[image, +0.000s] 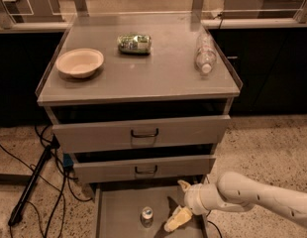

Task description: Pick redbull can from bottom drawer and place on counter

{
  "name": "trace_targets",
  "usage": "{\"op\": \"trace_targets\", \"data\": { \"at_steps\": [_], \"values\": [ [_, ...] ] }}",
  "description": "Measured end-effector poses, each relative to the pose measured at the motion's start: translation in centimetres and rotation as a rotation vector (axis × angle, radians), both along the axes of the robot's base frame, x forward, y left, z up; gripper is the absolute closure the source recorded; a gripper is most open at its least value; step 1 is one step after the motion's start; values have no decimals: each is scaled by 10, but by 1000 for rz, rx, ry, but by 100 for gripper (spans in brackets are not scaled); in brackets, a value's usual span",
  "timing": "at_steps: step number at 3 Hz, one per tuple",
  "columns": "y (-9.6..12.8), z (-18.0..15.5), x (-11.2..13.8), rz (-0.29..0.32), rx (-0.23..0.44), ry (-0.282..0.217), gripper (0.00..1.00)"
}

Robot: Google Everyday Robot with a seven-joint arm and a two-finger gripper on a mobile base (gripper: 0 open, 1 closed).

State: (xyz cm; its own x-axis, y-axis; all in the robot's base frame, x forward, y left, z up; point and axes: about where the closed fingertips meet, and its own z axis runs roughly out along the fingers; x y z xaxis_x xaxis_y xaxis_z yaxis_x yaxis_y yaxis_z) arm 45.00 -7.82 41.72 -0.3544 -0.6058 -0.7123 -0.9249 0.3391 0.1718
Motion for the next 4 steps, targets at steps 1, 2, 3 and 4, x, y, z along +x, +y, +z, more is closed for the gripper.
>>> {"op": "trace_targets", "data": {
  "at_steps": [1,2,3,4],
  "values": [
    [10,-51,14,-18,54,-12,0],
    [11,-53,13,-19,56,-10,0],
    [14,-63,13,-6,74,5,0],
    [17,-90,17,-7,90,4,0]
  ]
}}
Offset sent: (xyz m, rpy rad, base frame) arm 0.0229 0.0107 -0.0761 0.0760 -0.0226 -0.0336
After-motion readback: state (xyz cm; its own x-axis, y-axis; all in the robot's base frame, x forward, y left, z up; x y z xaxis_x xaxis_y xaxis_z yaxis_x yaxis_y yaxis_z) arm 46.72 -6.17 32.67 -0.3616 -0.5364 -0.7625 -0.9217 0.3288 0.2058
